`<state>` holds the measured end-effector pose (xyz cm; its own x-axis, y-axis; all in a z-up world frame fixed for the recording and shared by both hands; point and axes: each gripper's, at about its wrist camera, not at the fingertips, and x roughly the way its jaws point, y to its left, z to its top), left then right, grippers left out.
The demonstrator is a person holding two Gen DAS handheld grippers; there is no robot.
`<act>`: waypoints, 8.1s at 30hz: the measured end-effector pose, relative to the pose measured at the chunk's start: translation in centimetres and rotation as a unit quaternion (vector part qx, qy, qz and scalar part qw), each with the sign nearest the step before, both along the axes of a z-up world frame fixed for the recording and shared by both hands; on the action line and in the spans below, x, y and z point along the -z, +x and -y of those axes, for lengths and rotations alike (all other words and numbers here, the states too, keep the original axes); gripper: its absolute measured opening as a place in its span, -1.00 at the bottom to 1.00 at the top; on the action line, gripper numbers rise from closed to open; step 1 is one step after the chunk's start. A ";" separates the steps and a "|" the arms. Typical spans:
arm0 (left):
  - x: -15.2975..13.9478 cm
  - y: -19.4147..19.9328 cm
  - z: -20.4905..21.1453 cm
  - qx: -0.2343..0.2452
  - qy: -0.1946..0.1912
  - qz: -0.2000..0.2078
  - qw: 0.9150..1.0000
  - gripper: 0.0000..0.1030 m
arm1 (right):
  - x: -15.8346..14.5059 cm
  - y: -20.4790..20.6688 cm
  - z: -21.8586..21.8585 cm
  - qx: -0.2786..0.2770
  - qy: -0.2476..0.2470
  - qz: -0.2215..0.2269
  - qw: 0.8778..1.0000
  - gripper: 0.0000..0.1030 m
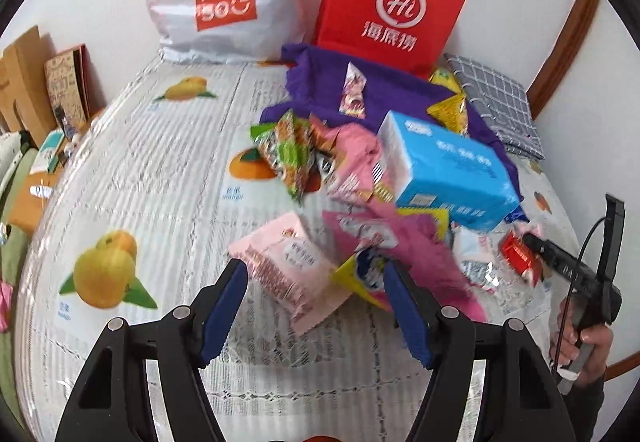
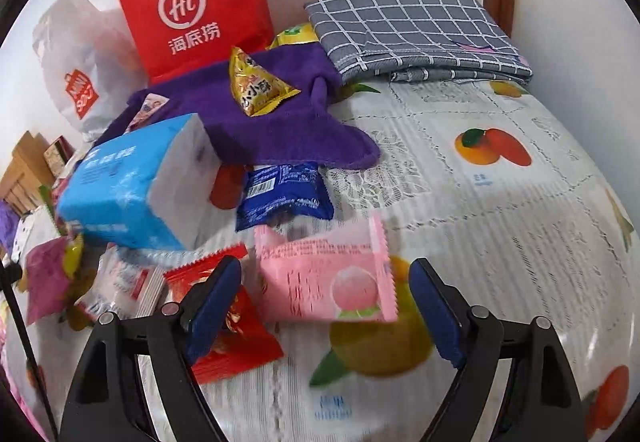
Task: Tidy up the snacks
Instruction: 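Reach the left tool to the pink wafer packet while the right tool grasps the pink peach cake, then grasp the pink wafer packet with left tool while right tool lifts the peach cake, then carry both packets over the purple towel and lower the peach cake with right tool, then open left tool on the wafer packet and grasp the green chip bag while right tool releases the peach cake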
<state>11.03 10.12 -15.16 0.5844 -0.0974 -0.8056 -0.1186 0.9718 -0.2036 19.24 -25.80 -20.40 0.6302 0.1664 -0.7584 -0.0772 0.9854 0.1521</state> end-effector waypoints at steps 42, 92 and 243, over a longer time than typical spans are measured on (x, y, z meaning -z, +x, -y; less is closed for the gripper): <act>3.1 1.9 -1.0 -0.019 0.008 -0.024 0.999 0.31 | 0.6 -1.9 -0.7 -0.050 -0.064 -0.013 0.997 0.43; -0.5 0.2 -0.6 -0.011 0.042 0.025 0.999 -0.58 | -3.7 -4.0 1.5 -0.019 -0.014 0.018 1.000 0.11; 0.8 11.1 -3.3 0.016 0.030 0.003 0.999 0.09 | -6.6 8.2 -9.6 -0.027 -0.036 0.128 0.991 0.58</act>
